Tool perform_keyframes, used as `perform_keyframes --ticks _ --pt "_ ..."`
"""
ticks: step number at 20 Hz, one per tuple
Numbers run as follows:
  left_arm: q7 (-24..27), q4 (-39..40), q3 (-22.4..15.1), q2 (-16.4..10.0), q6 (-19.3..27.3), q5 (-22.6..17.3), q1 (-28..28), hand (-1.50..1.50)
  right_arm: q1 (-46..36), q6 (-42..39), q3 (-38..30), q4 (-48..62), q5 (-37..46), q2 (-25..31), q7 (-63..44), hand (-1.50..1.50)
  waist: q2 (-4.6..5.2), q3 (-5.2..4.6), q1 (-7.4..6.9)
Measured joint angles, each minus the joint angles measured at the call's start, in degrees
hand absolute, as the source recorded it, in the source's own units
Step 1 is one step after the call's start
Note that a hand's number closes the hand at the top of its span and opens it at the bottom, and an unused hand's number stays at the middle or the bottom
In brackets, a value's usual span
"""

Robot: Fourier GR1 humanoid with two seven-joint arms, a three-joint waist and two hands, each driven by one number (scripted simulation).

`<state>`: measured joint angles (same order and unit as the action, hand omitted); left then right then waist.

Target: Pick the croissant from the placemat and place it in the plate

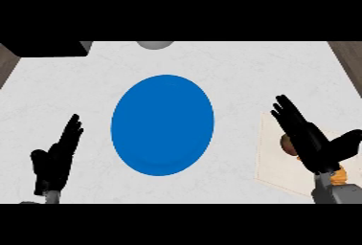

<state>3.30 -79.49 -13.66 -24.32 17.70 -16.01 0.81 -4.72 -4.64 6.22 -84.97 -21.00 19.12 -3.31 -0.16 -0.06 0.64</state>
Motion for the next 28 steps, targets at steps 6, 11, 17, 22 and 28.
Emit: perform_keyframes --ticks 6,11,17,22,28 --pt "3.4 -1.1 1.7 -5.2 0.7 5.0 0.7 0.0 -0.5 -7.5 -10.6 -3.1 -17.4 0.9 -1.2 -1.5 -0.24 0.18 0.26" --pt "5.4 -1.7 2.2 -7.7 0.3 6.7 2.8 0.0 4.4 -3.8 -20.8 -4.8 -13.0 5.0 8.2 -1.5 -0.35 0.1 1.08" --pt "6.0 -2.2 2.7 -7.9 -0.5 8.2 3.1 0.0 15.7 -4.6 -28.9 -12.4 -17.9 0.2 15.5 -1.5 -0.18 0.08 0.86" --pt "6.9 -1.9 3.9 -7.8 -1.6 8.9 3.4 0.0 24.6 -14.8 -33.8 -15.3 -21.4 4.1 15.0 -1.5 -0.07 0.06 0.46" --pt "6.7 -3.0 4.0 -7.5 -1.9 9.4 3.8 0.0 29.4 -22.2 -35.8 -15.3 -13.4 12.8 13.8 -1.5 0.07 0.07 -0.18"
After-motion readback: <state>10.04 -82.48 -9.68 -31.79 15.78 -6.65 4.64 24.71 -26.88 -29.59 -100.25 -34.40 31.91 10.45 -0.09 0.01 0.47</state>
